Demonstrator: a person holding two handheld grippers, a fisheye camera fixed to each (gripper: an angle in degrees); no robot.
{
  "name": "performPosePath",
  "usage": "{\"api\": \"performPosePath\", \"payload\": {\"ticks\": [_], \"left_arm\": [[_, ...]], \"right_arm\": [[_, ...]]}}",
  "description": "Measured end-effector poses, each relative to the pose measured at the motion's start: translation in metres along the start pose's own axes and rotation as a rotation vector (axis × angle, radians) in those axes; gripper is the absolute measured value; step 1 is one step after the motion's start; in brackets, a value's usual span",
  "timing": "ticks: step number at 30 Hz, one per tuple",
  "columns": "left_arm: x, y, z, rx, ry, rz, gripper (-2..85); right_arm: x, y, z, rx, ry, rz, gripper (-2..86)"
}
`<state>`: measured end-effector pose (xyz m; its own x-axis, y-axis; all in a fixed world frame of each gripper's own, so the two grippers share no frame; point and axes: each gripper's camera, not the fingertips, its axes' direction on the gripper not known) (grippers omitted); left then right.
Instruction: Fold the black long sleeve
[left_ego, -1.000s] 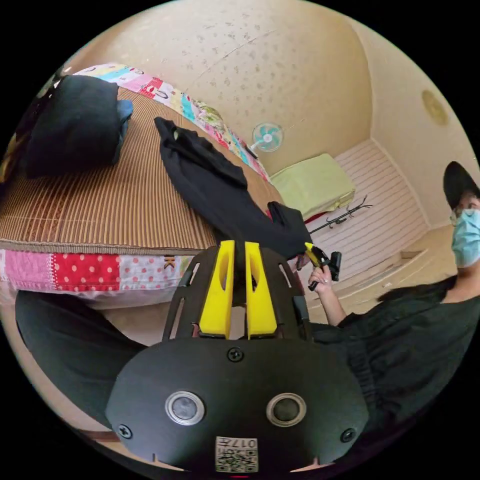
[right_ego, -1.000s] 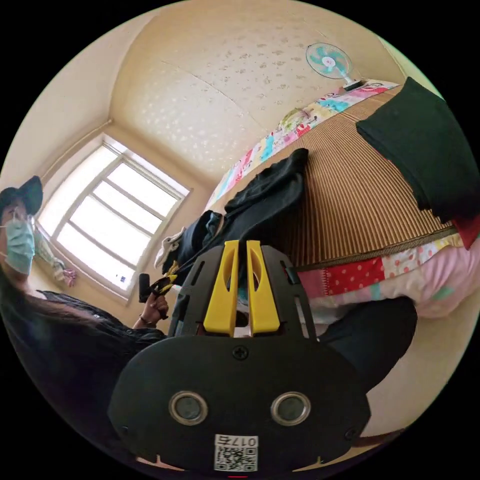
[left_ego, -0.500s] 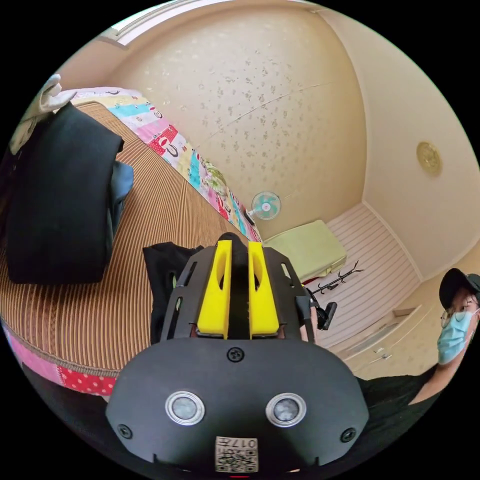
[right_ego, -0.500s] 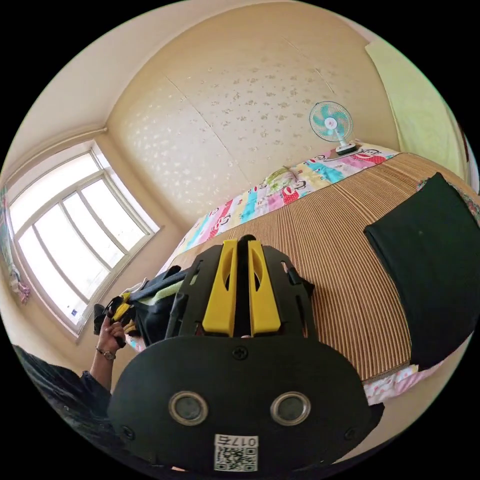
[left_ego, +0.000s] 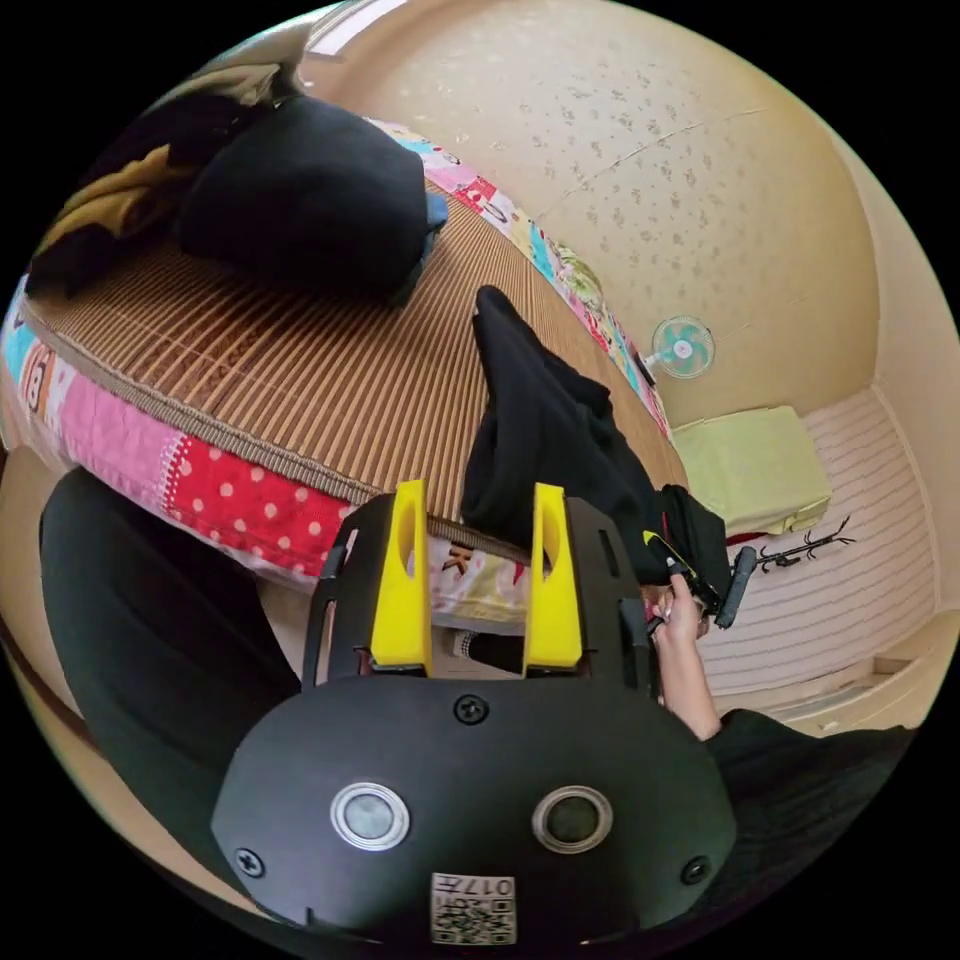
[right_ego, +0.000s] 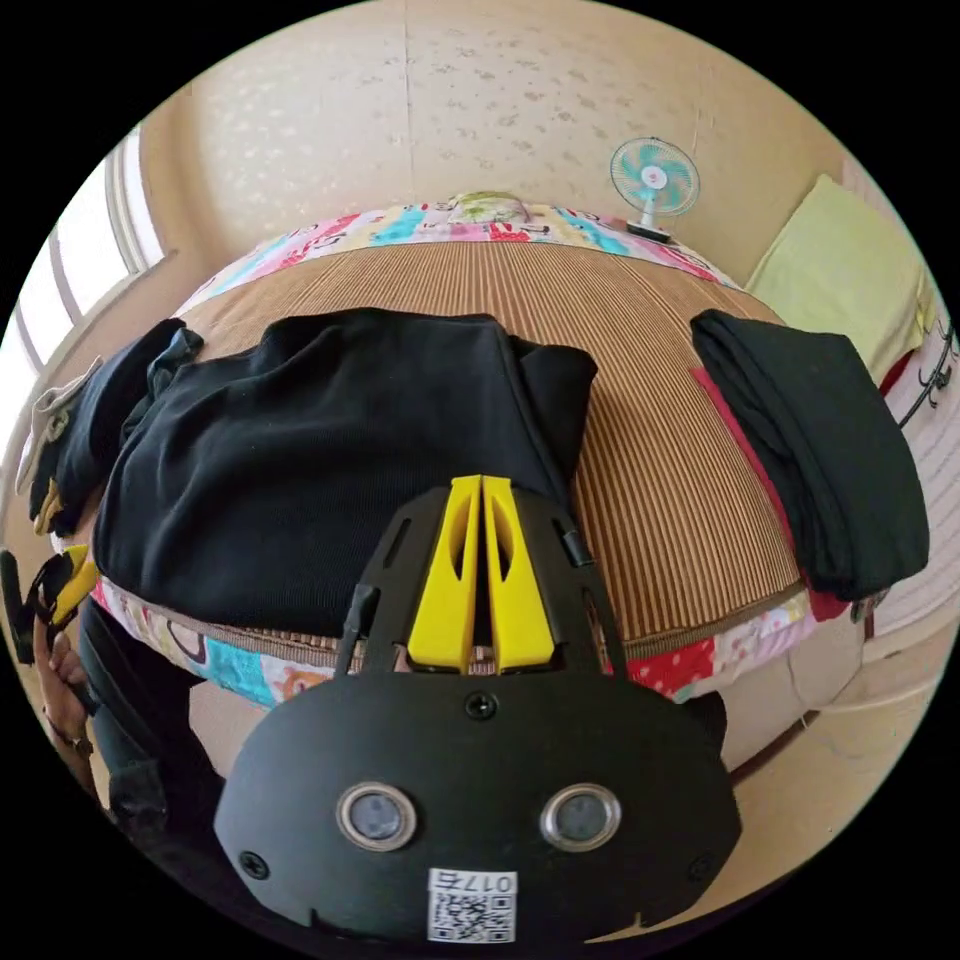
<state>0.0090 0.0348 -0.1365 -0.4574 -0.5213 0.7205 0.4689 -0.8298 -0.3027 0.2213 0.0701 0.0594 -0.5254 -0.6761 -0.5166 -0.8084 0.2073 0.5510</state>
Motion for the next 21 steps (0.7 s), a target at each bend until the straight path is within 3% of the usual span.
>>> {"api": "performPosePath", "payload": {"ticks": [2,6,8,9,10,12,16,21], "left_arm": [[-0.002,0.002,0.009,0.008,0.092,-0.028,14.7],[0.003,-0.008,0.036,-0.011,0.099,-0.119,12.4],[0.012,-0.015,0.031,0.055,0.126,-0.132,6.5],[0.026,-0.021,0.025,0.115,0.175,-0.102,5.7],[0.037,-0.026,0.023,0.14,0.194,-0.073,5.3],[0.1,-0.047,0.028,0.151,0.242,0.135,5.1],[0.212,-0.055,0.076,0.044,0.335,0.469,5.0],[0.318,0.002,0.183,-0.289,0.471,0.757,6.0]], "right_arm": [[-0.002,-0.004,-0.02,0.088,0.055,0.098,0.6],[-0.034,-0.008,-0.044,0.372,-0.076,-0.132,0.5],[-0.039,-0.019,-0.016,0.253,-0.104,-0.145,0.4],[-0.043,-0.031,0.019,0.025,-0.151,-0.174,0.4],[-0.045,-0.034,0.035,-0.076,-0.16,-0.188,0.4],[-0.033,-0.027,0.025,0.047,-0.155,-0.221,0.4],[0.02,-0.02,0.002,0.075,-0.264,-0.112,0.4],[0.16,0.02,-0.023,0.121,-0.341,0.167,0.5]]}}
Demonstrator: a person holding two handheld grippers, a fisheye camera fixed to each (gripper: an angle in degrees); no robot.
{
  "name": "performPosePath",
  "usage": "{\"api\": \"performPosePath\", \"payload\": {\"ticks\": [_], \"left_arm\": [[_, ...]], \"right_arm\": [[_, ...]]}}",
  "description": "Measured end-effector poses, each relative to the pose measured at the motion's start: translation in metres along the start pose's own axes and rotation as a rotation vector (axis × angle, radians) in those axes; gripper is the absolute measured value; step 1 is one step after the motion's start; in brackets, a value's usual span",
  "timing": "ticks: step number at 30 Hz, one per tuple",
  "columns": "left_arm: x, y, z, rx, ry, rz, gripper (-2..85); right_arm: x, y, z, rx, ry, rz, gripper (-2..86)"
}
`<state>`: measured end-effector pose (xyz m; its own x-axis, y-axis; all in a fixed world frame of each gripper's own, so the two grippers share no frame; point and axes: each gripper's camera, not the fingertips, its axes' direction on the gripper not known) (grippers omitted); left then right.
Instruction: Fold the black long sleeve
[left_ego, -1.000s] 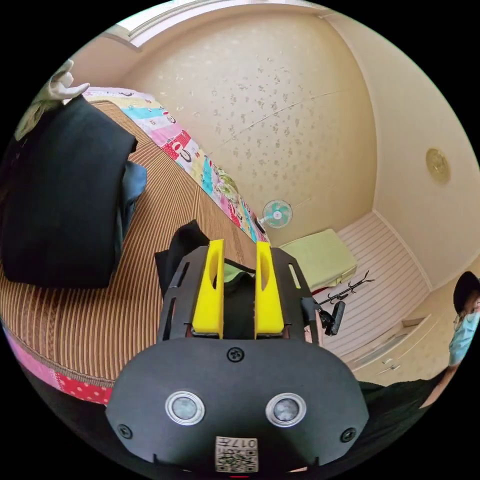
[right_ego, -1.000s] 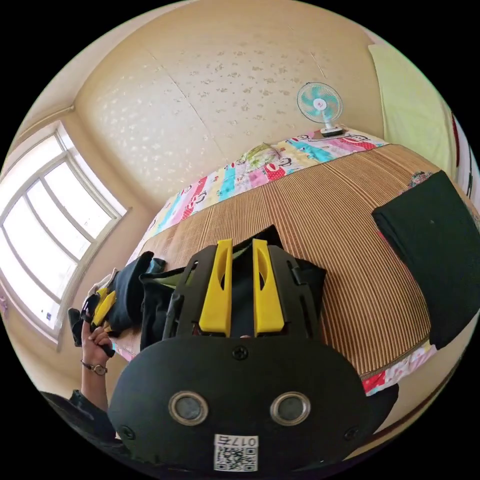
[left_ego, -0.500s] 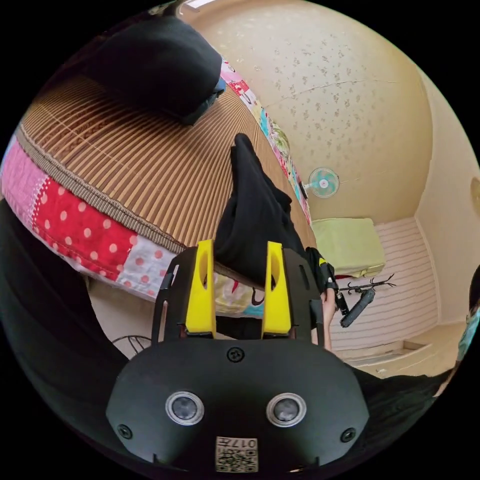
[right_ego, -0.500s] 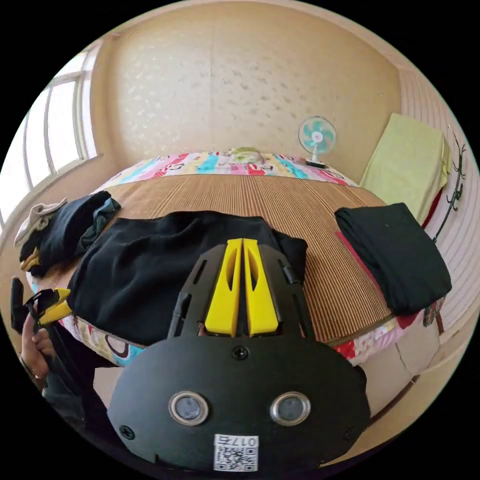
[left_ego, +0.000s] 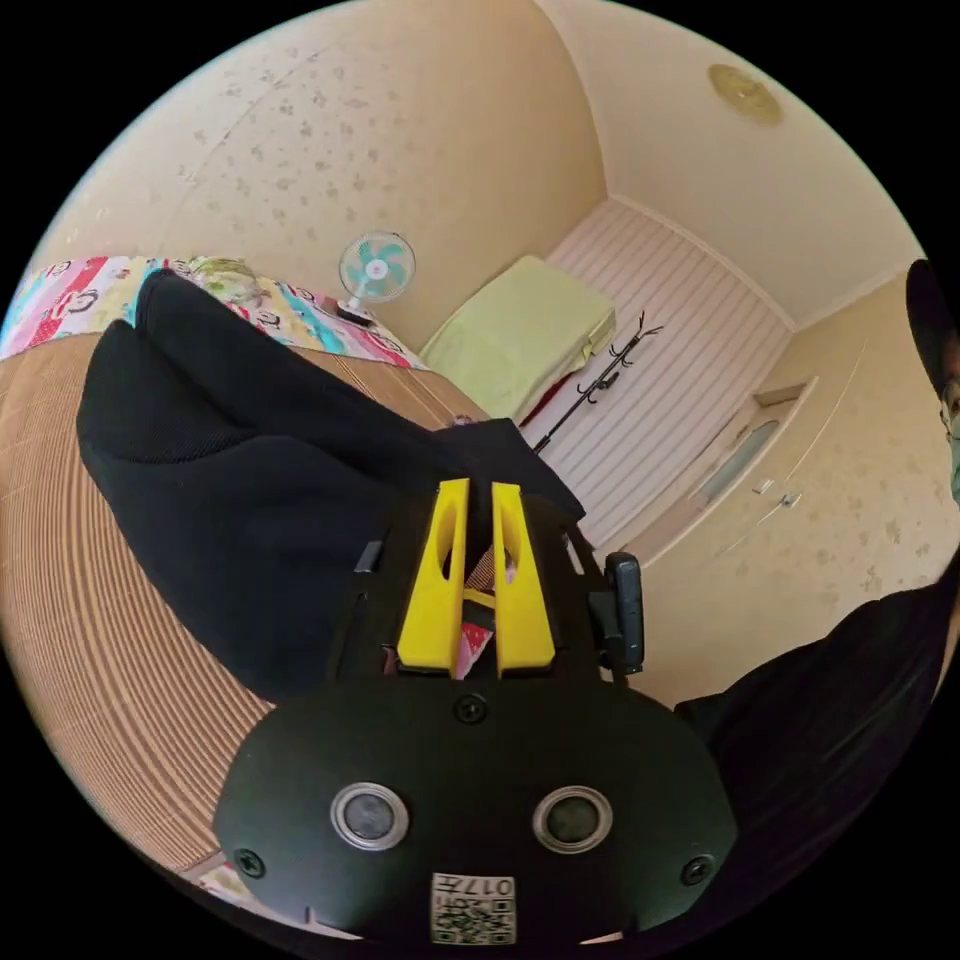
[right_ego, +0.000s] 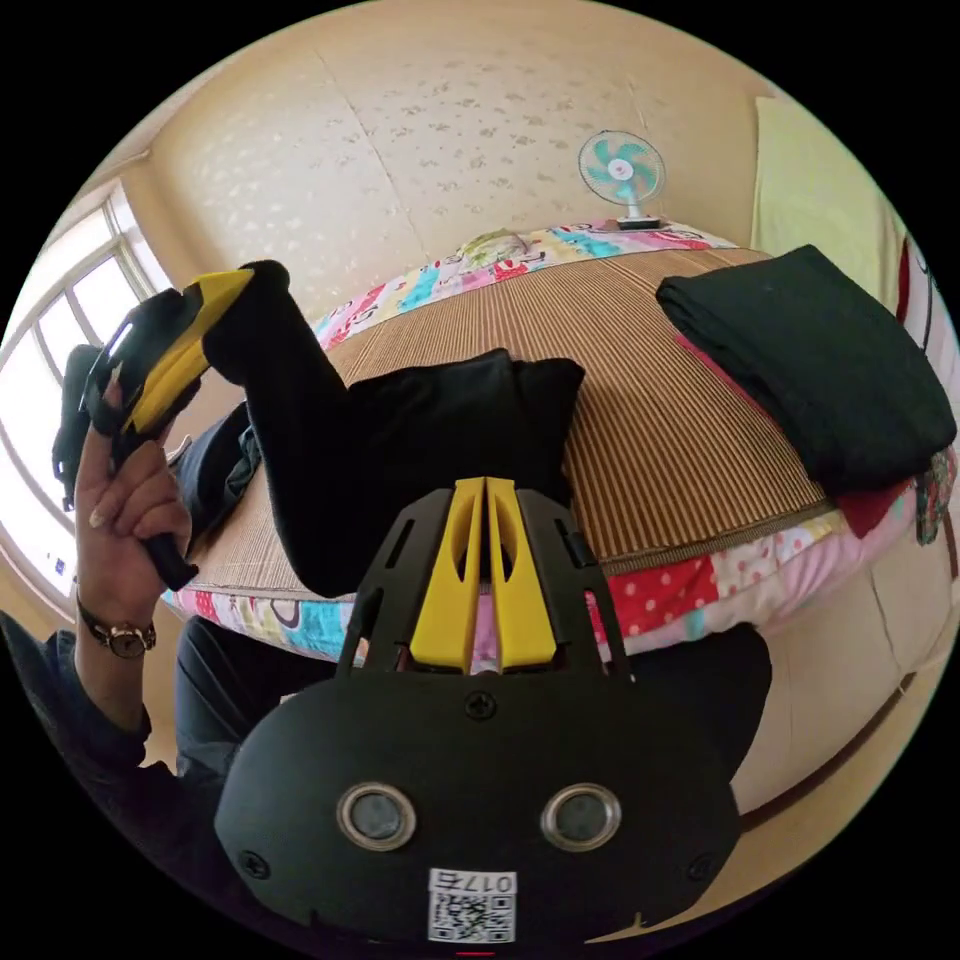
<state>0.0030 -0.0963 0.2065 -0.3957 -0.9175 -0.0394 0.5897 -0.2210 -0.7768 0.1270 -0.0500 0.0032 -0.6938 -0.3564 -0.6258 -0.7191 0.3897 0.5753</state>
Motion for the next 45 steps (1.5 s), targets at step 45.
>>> {"api": "performPosePath", "payload": {"ticks": [45], "left_arm": [[0.073,0.278,-0.364,0.545,-0.481,-0.428,12.8]], "right_arm": [[-0.308,-0.085,0.21,-0.48,-1.19,0.006,12.1]]}}
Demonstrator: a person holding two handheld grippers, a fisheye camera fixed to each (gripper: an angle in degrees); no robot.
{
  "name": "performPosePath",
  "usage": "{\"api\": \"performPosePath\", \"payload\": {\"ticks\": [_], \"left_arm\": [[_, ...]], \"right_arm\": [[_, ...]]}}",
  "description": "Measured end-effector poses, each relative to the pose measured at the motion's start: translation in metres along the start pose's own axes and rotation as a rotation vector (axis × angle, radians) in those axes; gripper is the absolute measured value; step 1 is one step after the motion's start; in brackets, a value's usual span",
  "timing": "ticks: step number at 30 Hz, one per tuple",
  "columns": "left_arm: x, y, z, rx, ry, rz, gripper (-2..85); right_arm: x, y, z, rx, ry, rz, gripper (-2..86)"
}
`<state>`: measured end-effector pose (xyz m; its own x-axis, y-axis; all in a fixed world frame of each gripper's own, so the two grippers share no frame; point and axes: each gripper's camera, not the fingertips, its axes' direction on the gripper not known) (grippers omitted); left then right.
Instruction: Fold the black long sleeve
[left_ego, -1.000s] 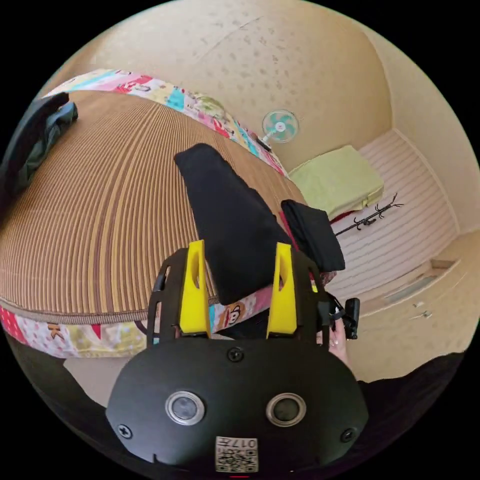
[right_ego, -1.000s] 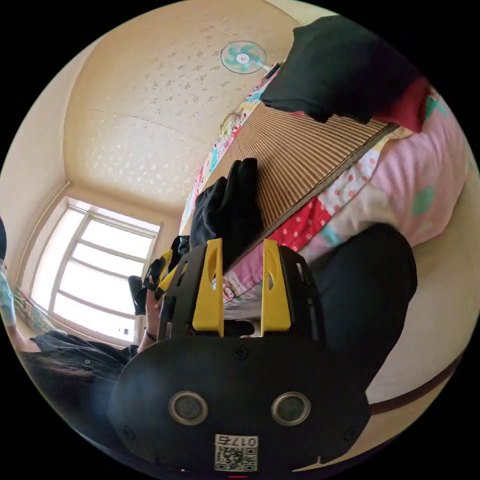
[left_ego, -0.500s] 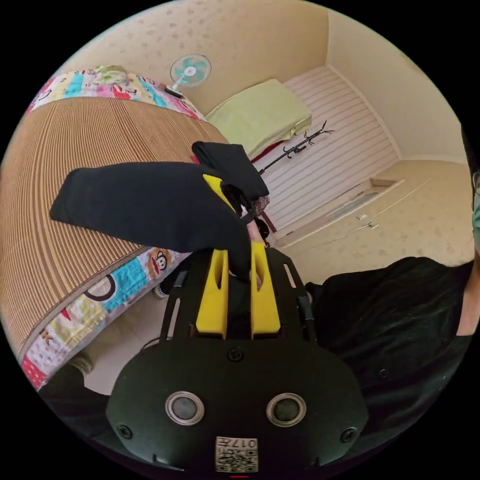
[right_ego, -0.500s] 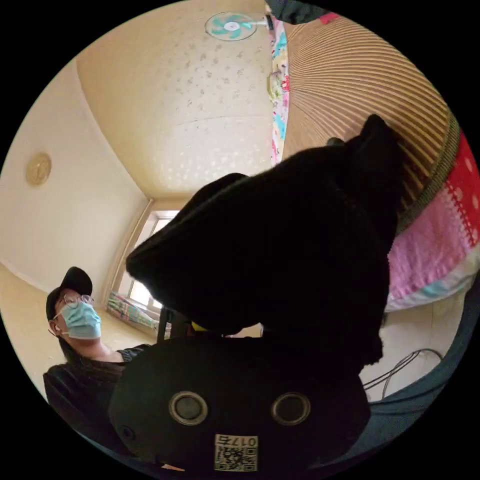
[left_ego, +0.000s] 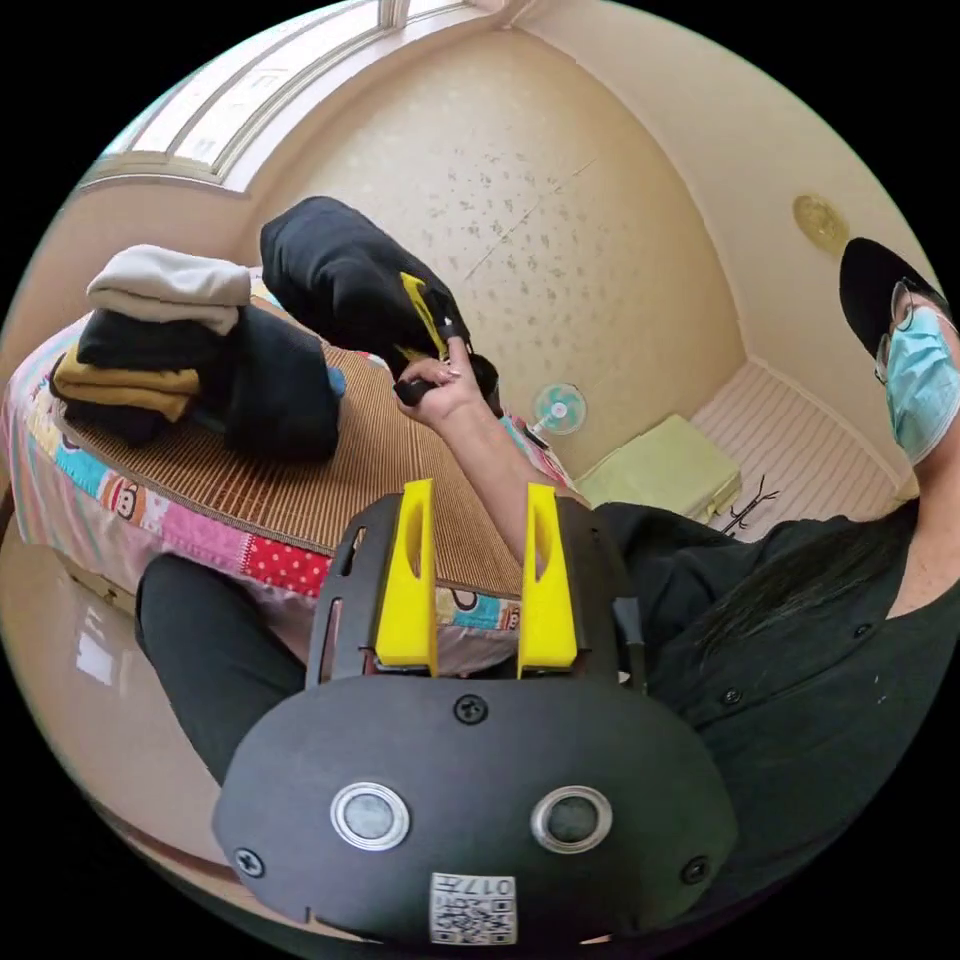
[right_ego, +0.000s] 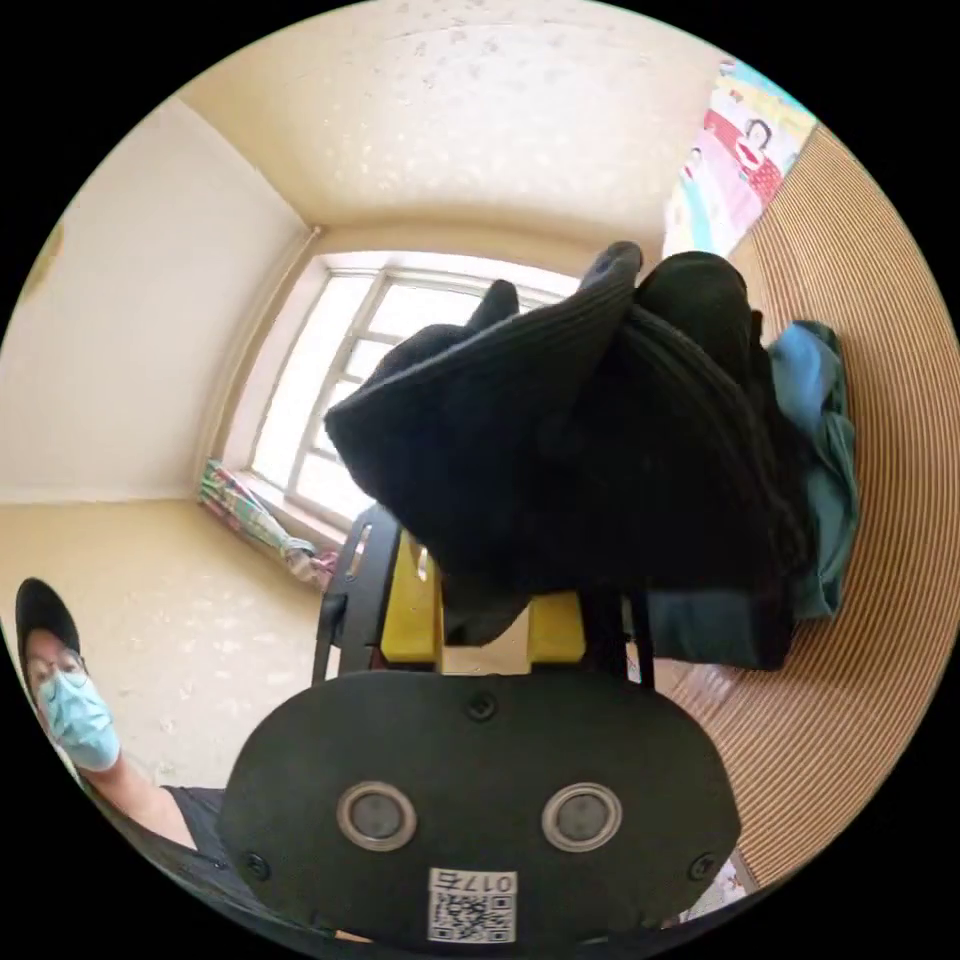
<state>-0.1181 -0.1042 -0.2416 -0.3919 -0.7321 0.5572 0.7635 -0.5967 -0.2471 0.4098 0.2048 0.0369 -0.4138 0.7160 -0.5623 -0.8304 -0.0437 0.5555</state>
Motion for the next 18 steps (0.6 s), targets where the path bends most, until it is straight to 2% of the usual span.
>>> {"api": "performPosePath", "payload": {"ticks": [4,6,8,10,13,15,18], "left_arm": [[-0.018,0.001,0.003,-0.056,-0.063,-0.072,12.7],[-0.028,-0.001,0.018,-0.109,-0.083,-0.086,12.7],[-0.034,-0.006,0.037,-0.161,-0.072,-0.079,12.7],[-0.038,-0.014,0.064,-0.237,-0.052,-0.06,12.7],[-0.032,-0.032,0.114,-0.365,-0.011,-0.001,12.6],[-0.015,-0.044,0.147,-0.402,0.021,0.057,12.6],[0.012,-0.053,0.181,-0.43,0.089,0.107,12.5]], "right_arm": [[0.025,0.083,0.011,-0.14,0.415,-0.155,11.8],[0.046,0.142,-0.023,-0.197,0.676,-0.148,11.2],[0.047,0.172,-0.07,-0.201,0.73,-0.168,10.0],[0.037,0.187,-0.127,-0.127,0.852,-0.135,11.3],[-0.003,0.197,-0.232,0.055,1.138,-0.115,13.0],[-0.044,0.208,-0.318,0.271,1.403,-0.078,13.5],[-0.088,0.226,-0.416,0.517,1.599,0.051,13.7]]}}
